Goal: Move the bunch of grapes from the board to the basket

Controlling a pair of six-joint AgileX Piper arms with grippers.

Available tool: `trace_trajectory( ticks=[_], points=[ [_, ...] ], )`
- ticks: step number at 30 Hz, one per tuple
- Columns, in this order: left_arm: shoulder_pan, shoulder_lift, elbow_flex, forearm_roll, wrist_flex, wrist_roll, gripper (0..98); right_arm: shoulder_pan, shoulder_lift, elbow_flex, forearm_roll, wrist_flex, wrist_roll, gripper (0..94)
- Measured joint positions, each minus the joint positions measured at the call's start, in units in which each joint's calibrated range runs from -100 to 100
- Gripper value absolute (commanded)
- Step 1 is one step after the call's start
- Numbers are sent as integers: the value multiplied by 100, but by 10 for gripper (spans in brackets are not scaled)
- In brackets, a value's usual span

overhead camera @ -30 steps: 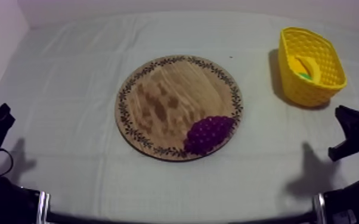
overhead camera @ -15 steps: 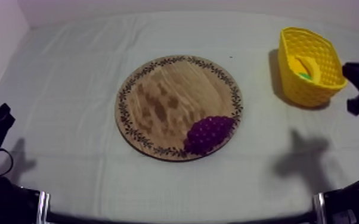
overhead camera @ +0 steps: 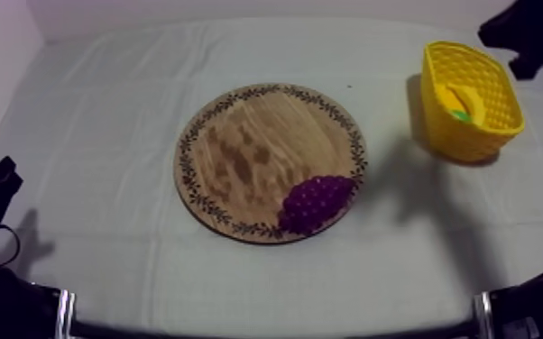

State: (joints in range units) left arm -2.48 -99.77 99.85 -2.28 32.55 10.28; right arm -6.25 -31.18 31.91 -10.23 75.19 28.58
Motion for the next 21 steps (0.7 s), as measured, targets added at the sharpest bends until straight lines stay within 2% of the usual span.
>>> trace_trajectory(
  ticks=[8, 11, 16, 21],
  points=[
    [0, 0, 0, 0, 0, 0, 0, -267, 1570, -1638, 126, 1346, 601, 10],
    [0, 0, 0, 0, 0, 0, 0, -368, 2043, -2056, 210, 1719, 841, 59],
    [0, 0, 0, 0, 0, 0, 0, -561, 2540, -2246, 335, 2015, 1147, 248],
    [0, 0, 0, 0, 0, 0, 0, -721, 2713, -1970, 385, 2091, 1471, 534]
  ],
)
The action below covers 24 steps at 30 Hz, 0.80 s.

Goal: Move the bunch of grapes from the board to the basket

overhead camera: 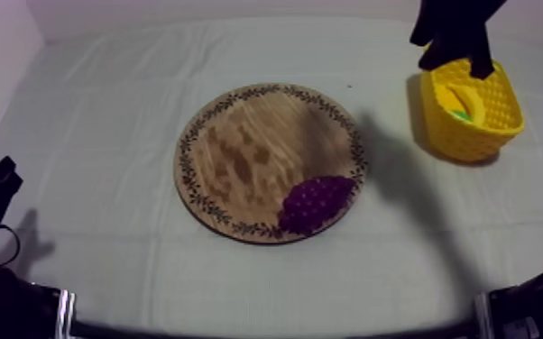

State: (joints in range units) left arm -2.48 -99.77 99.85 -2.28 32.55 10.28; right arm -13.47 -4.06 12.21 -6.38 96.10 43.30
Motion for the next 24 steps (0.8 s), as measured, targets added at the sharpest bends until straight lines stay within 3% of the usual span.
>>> trace_trajectory(
  ticks=[4, 7, 24],
  points=[
    [0, 0, 0, 0, 0, 0, 0, -179, 22, 246, 140, 10, 197, 773],
    [0, 0, 0, 0, 0, 0, 0, -374, 28, 402, 257, 11, 217, 871],
    [0, 0, 0, 0, 0, 0, 0, -1197, 672, 774, 192, -283, 121, 921]
  ],
)
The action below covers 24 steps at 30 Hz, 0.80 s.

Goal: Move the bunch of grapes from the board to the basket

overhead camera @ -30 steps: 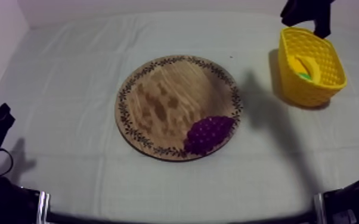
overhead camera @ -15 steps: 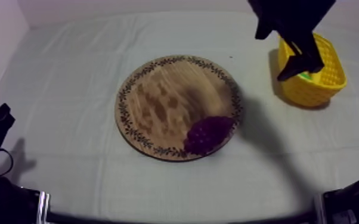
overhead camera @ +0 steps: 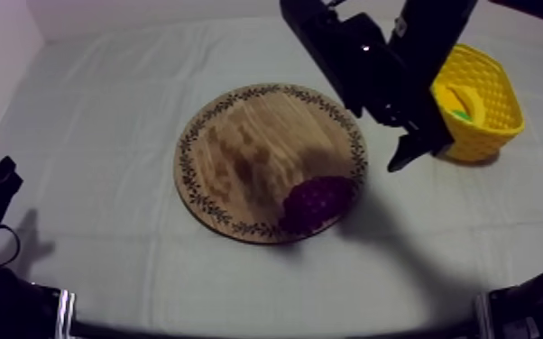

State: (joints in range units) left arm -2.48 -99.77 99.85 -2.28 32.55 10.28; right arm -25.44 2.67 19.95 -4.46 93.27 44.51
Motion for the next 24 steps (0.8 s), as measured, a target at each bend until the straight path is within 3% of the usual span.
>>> trace_trajectory(
  ticks=[24],
  points=[
    [0, 0, 0, 0, 0, 0, 0, -254, 1291, -243, -328, -209, 34, 914]
  ],
)
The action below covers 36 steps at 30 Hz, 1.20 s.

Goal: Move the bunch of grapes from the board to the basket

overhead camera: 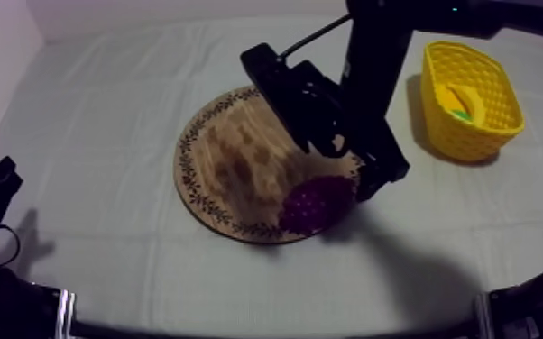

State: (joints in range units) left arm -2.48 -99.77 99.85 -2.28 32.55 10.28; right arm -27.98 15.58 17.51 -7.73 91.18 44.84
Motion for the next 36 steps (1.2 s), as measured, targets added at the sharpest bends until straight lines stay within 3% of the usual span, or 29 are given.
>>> trace_trajectory(
  ticks=[36],
  points=[
    [0, 0, 0, 0, 0, 0, 0, -148, 2084, -1185, -378, 329, 170, 855]
  ],
)
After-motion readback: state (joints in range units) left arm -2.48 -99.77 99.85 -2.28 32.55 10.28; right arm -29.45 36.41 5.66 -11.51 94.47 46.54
